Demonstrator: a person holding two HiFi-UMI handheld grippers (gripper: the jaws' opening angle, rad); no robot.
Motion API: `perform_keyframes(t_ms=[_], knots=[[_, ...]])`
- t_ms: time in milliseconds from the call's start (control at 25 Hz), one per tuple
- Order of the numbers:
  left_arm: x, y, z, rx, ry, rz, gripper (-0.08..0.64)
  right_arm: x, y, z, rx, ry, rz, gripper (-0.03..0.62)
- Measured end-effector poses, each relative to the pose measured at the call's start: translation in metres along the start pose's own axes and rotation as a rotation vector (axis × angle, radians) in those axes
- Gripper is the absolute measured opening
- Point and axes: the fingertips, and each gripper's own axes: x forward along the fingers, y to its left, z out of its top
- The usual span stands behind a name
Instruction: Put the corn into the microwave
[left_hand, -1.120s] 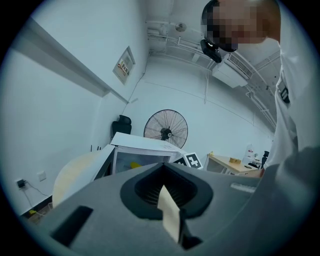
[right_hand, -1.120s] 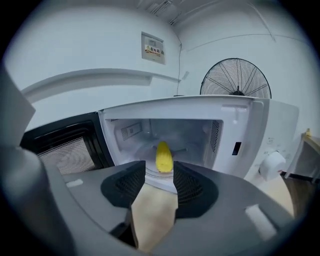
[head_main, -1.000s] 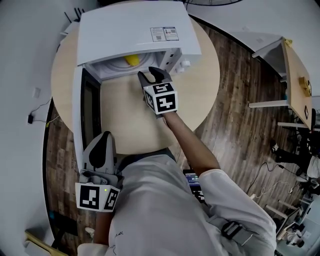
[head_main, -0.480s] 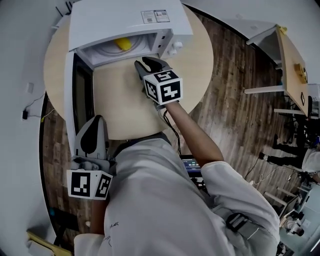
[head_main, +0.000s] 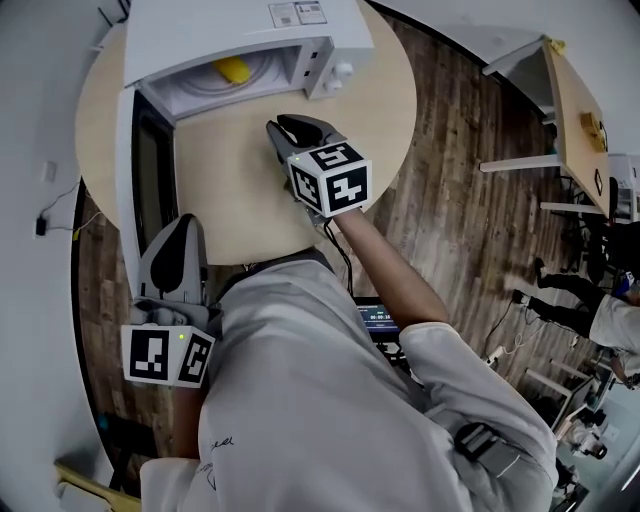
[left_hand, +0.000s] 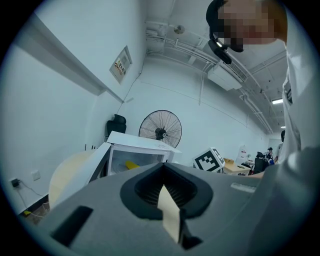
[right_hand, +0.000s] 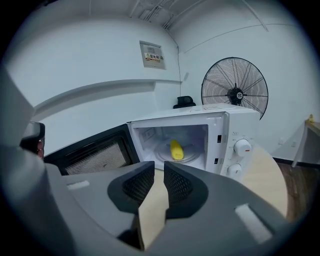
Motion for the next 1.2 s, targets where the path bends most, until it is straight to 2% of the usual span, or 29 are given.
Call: perform_keyframes(t_ms=[480, 680, 880, 1200], knots=[[-0.009, 0.004, -0.002, 0.014, -0.006, -0.003, -0.012, -0.042, 0.020, -0.011, 0.022, -0.025, -0.022, 0.014], [-0.010, 0.008, -0.006, 0.014, 0.001, -0.008, -0.011, -0.060, 0.029, -0.011, 0.034, -0.036, -0.022, 0.012], [-0.013, 0.016, -0.012, 0.010, 0.024, 0.006, -0.012, -0.083, 0.031, -0.016, 0.019, -0.021, -0.059, 0.012], [-0.015, 0.029, -0.018, -0.009, 0.041, 0.045, -0.012, -0.110, 0.046, -0.011, 0.037, -0.059, -0.036, 0.011]])
